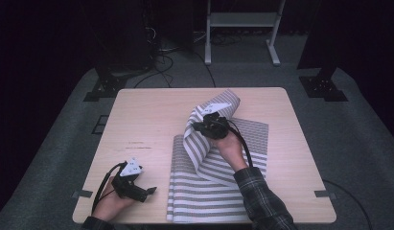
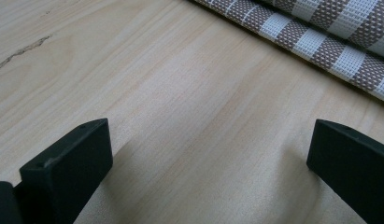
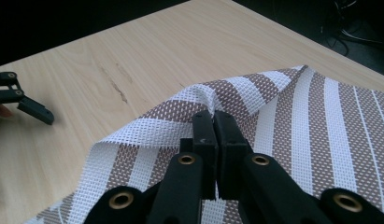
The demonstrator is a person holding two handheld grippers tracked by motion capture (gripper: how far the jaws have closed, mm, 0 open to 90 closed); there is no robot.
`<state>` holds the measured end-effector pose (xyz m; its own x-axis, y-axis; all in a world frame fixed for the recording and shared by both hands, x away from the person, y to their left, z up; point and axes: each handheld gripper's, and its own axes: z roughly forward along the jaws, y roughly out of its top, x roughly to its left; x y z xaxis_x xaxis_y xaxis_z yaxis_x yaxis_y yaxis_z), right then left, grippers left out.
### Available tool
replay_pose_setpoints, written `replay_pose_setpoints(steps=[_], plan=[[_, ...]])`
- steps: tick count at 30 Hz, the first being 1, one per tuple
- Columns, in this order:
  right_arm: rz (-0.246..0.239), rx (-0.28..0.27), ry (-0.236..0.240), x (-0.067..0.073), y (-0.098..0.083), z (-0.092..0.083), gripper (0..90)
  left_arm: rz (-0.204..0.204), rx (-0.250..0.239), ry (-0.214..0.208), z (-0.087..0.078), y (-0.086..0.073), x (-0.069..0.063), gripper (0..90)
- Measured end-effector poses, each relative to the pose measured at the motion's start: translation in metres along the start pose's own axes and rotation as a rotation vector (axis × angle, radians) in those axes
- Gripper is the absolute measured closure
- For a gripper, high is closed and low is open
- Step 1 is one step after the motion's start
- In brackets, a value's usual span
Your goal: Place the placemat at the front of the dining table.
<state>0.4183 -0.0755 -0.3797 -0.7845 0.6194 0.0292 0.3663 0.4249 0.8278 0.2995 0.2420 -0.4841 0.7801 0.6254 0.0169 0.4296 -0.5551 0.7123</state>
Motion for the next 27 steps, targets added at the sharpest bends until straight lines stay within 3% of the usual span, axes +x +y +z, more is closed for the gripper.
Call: replay_pose_setpoints(steps=[27], plan=[[-0.048, -0.003, 0.125, 0.042, 0.018, 0.041, 88.3, -0.002, 0.0, 0.0, 0.0, 0.0, 0.0, 0.0]])
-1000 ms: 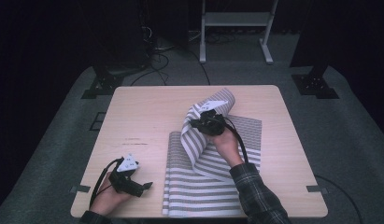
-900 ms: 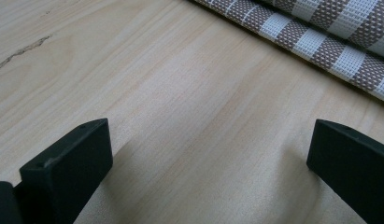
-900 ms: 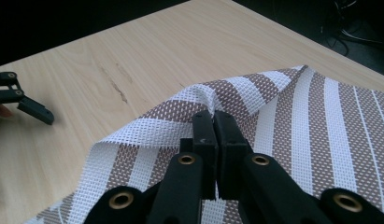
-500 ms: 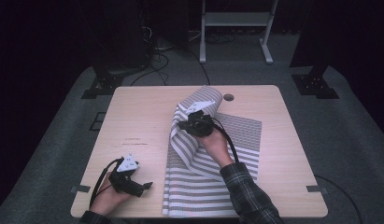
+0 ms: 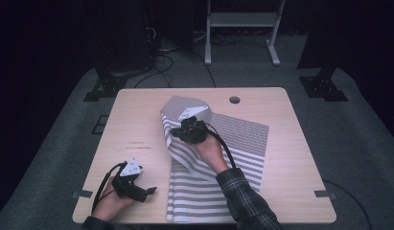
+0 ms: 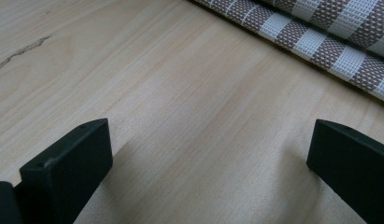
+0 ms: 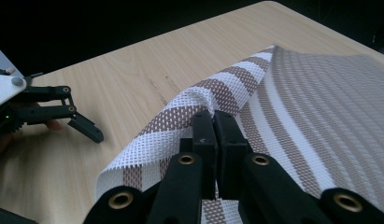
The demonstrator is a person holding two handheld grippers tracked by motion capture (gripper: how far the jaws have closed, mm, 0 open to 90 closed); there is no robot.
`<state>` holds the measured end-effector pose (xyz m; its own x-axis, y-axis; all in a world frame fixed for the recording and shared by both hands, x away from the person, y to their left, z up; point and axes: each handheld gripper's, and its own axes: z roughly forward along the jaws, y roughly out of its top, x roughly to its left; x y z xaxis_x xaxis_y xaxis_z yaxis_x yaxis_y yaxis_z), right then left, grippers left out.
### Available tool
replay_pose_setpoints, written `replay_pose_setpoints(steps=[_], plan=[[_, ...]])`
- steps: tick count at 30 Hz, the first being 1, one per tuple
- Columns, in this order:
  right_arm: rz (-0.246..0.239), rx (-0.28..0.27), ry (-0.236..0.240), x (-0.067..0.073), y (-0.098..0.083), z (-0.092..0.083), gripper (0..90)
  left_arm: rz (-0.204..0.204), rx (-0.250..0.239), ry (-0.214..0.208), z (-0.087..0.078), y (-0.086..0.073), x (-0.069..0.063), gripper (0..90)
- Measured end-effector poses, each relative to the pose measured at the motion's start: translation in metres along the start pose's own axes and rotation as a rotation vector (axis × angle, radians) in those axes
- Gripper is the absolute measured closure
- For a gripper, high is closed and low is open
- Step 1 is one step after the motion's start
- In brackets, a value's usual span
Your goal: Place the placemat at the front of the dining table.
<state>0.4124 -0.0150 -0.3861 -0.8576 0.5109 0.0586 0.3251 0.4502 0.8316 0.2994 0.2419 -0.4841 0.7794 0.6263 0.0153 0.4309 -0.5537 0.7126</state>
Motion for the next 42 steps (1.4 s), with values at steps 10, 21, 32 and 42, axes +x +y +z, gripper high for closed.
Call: replay_pose_setpoints(steps=[10, 21, 32, 42], plan=[[0.005, 0.031, 0.03, 0.01, -0.002, 0.02, 88.3, 0.0, 0.0, 0.0, 0.0, 0.0, 0.0, 0.0], [0.011, 0.061, 0.057, 0.016, -0.007, 0.042, 88.0, 0.0, 0.002, -0.002, 0.0, 0.0, 0.0, 0.0], [0.017, 0.094, 0.08, 0.021, -0.015, 0.067, 87.6, 0.001, 0.001, -0.001, 0.0, 0.0, 0.0, 0.0], [0.048, 0.08, 0.128, 0.023, -0.017, 0.073, 70.8, 0.001, 0.001, -0.002, 0.0, 0.0, 0.0, 0.0]])
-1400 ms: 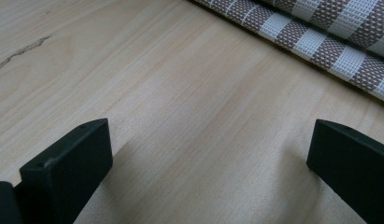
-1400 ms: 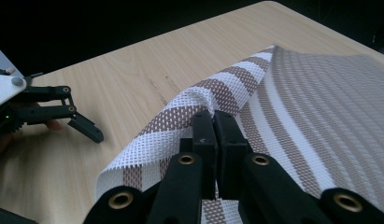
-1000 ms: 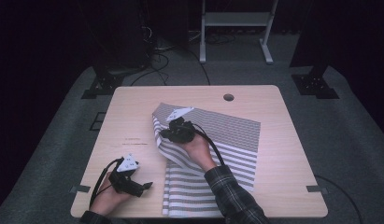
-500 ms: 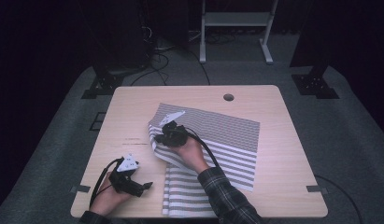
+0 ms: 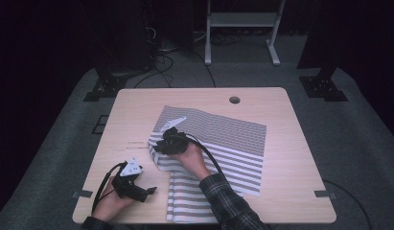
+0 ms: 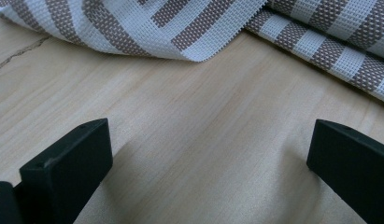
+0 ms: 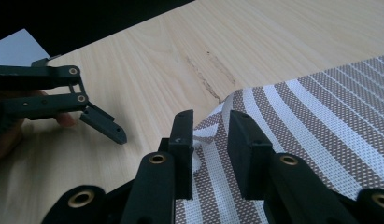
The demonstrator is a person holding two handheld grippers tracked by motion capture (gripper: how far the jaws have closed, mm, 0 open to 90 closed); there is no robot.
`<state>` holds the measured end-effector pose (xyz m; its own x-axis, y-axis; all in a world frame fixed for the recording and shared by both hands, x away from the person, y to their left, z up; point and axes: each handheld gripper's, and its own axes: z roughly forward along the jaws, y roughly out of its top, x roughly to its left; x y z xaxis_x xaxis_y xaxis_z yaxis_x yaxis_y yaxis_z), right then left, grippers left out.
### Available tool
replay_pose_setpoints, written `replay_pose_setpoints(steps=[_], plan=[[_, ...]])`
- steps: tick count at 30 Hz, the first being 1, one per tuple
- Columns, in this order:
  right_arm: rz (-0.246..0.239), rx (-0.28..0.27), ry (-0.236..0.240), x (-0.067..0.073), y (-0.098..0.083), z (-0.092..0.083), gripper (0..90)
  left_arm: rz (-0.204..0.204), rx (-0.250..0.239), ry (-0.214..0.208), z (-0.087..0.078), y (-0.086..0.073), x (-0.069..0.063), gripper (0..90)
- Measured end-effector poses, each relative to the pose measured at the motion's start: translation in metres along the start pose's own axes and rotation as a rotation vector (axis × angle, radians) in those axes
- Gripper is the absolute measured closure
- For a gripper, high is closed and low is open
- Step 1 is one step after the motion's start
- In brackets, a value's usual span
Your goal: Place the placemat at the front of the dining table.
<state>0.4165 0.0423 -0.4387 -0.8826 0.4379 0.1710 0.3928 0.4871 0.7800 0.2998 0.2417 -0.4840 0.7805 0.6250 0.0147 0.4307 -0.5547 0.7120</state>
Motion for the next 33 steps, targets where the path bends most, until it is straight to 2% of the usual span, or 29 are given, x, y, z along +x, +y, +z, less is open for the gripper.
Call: replay_pose_setpoints(steps=[7, 16, 24, 33], plan=[[-0.007, 0.001, -0.005, 0.002, 0.001, -0.011, 62.9, 0.0, 0.0, 0.0, 0.0, 0.0, 0.0, 0.0], [-0.017, -0.005, -0.076, -0.005, -0.006, -0.041, 58.2, -0.001, -0.002, 0.001, 0.0, 0.0, 0.0, 0.0], [-0.017, 0.005, -0.135, -0.017, -0.026, -0.077, 55.3, 0.0, -0.002, 0.003, 0.0, 0.0, 0.0, 0.0], [0.026, 0.003, -0.185, -0.029, -0.054, -0.116, 54.5, -0.002, 0.001, 0.004, 0.0, 0.0, 0.0, 0.0]])
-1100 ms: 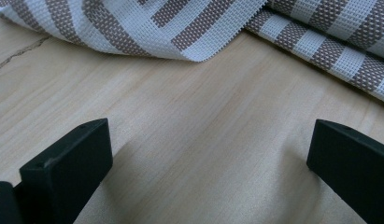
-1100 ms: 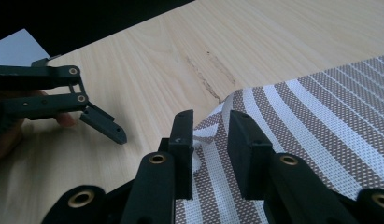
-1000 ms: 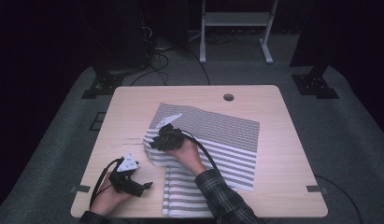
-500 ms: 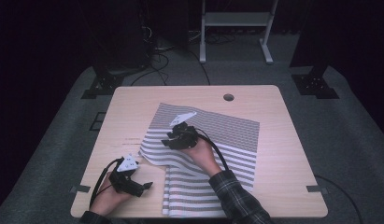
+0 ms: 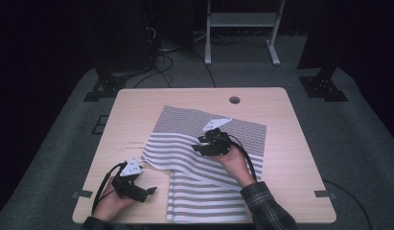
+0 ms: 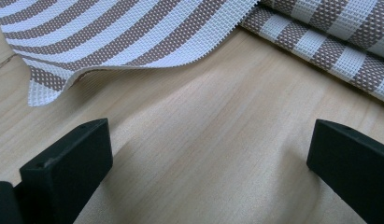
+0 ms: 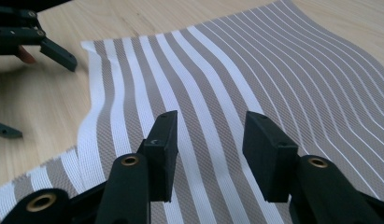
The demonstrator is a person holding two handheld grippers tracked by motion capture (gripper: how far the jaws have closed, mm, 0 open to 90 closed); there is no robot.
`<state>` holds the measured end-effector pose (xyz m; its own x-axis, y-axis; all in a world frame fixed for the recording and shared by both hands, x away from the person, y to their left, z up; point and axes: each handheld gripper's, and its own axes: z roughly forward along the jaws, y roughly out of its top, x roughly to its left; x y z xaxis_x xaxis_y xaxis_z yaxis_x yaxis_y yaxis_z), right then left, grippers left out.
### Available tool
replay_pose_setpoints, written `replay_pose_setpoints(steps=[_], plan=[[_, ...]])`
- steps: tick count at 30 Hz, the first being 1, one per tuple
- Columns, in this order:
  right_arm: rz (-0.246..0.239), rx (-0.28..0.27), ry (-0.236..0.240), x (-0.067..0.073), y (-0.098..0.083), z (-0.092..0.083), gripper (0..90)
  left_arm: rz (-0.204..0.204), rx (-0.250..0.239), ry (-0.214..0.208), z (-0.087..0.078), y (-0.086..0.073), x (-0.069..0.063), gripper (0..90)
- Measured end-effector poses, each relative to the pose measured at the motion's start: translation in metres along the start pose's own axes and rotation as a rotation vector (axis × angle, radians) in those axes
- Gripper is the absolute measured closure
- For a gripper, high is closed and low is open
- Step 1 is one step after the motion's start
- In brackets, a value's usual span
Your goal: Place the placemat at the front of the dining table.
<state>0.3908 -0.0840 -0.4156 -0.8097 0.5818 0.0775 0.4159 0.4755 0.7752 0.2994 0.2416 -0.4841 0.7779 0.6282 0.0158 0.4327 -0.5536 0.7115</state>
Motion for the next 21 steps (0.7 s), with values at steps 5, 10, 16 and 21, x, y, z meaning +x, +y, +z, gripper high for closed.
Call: replay_pose_setpoints(steps=[5, 10, 16, 21], plan=[[0.011, 0.002, -0.023, -0.008, -0.015, -0.02, 54.2, -0.003, -0.002, 0.001, 0.0, 0.0, 0.0, 0.0], [0.035, -0.016, -0.049, -0.014, -0.029, -0.04, 53.3, -0.002, 0.0, 0.001, 0.0, 0.0, 0.0, 0.0], [0.065, -0.026, -0.08, -0.023, -0.048, -0.061, 53.4, -0.005, -0.002, 0.0, 0.0, 0.0, 0.0, 0.0], [0.084, -0.012, -0.108, -0.027, -0.069, -0.079, 53.4, -0.004, 0.001, 0.001, 0.0, 0.0, 0.0, 0.0]])
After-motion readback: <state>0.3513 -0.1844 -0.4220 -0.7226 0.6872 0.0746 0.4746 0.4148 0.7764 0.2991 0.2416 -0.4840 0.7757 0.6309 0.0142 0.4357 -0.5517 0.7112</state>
